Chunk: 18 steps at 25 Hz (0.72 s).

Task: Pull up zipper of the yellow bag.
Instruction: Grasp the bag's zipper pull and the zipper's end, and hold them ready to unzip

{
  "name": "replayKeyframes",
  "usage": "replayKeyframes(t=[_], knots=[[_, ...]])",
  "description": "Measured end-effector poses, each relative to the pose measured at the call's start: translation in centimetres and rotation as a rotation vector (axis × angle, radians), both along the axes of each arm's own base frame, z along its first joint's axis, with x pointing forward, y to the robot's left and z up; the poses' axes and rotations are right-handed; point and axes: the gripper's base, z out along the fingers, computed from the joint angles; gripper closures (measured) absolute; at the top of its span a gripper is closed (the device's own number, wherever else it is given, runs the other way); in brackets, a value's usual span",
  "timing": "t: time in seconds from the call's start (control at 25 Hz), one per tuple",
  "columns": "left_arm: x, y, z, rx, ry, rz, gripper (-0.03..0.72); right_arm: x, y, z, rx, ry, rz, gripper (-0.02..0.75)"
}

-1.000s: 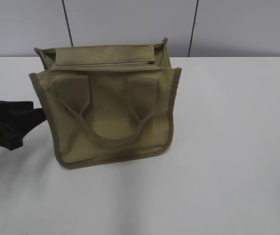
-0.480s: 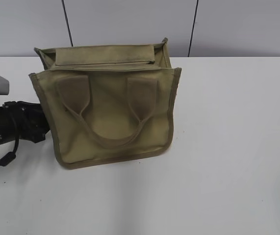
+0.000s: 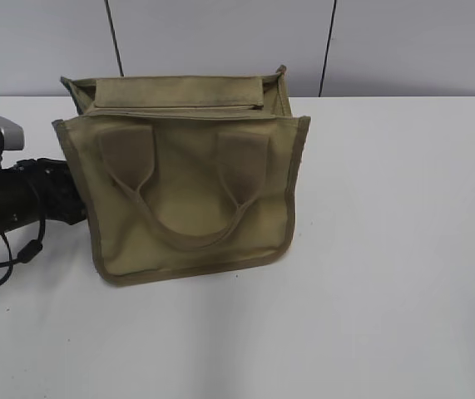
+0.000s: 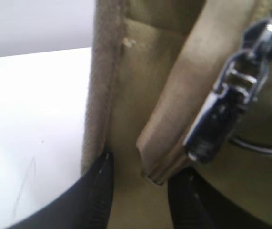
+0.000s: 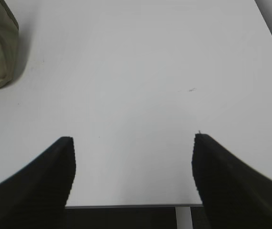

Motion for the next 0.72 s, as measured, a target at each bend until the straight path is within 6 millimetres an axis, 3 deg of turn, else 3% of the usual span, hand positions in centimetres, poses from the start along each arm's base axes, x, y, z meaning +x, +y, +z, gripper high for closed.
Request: replayKeyframes(t=[0.12,0.32,0.52,0.72], knots=[[0.6,0.0,0.1,0.0,-0.015,0.002,0.436,0.0,0.0,0.0,0.0,0.0,0.0,0.155],[0.7,0.0,0.0,-0.001,-0.015,0.007,0.664,0.0,0.0,0.0,0.0,0.0,0.0,0.155],[0.6,-0.1,0.2,0.004,-0.021,-0.009,0.68,0.0,0.0,0.0,0.0,0.0,0.0,0.155],[0.0,0.3,2.4,0.091,-0.03,0.018,0.681,0.0,0.0,0.0,0.0,0.0,0.0,0.155]])
